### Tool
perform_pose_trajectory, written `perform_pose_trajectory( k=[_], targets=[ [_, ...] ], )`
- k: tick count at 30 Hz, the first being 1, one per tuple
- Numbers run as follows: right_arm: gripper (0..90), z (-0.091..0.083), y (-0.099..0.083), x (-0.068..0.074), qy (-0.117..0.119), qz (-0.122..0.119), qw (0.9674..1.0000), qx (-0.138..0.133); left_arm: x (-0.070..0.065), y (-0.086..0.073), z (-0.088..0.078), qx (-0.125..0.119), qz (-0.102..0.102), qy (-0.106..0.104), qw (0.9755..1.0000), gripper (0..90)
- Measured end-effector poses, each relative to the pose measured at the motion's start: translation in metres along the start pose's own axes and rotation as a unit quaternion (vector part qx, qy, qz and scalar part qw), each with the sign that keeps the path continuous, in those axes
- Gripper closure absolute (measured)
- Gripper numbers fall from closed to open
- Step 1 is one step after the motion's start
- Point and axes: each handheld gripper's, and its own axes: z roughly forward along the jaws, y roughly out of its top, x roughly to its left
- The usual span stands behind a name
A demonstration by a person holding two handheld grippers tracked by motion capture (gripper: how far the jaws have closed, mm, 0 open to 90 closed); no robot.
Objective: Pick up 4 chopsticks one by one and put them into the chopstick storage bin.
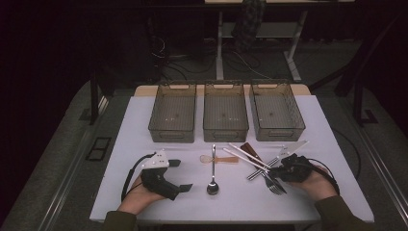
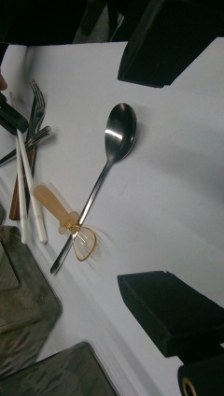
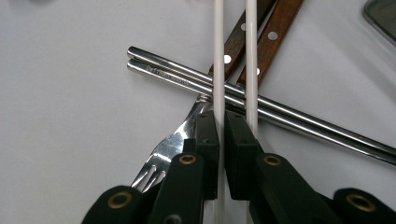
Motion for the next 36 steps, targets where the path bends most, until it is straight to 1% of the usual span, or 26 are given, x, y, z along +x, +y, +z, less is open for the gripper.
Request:
perform_pose_trajectory(
  k=[3, 15, 16, 20, 23, 28, 36],
  targets=[
    [85.2, -0.003, 0.0, 0.0, -0.004, -0.005, 0.9999, -0.008, 0.0, 0.0, 0.001, 0.001, 0.001, -0.001, 1.0, 2.4],
    [85.2, -0.012, -0.002, -0.005, 0.007, 0.004, 0.9991, -0.041, 0.0, -0.003, 0.004, 0.011, 0.008, 0.001, 0.9999, 2.3],
    [85.2, -0.013, -0.002, -0.005, 0.009, 0.009, 0.9989, -0.044, 0.0, -0.003, 0.004, 0.011, 0.008, 0.0, 0.9999, 2.3],
    [85.3, -0.017, -0.003, -0.007, 0.015, 0.015, 0.9978, -0.063, 0.0, -0.004, 0.005, 0.012, 0.008, 0.0, 0.9999, 2.3],
    [85.3, -0.02, -0.004, -0.008, 0.018, 0.022, 0.997, -0.072, 0.001, -0.005, 0.005, 0.013, 0.007, 0.002, 0.9999, 2.3],
    [85.3, -0.022, -0.004, -0.009, 0.019, 0.023, 0.9965, -0.078, 0.001, -0.005, 0.005, 0.013, 0.007, 0.002, 0.9999, 2.3],
    [85.4, -0.028, -0.004, -0.01, 0.026, 0.028, 0.9939, -0.104, 0.001, -0.006, 0.006, 0.013, 0.007, 0.001, 0.9999, 2.3]
  ],
)
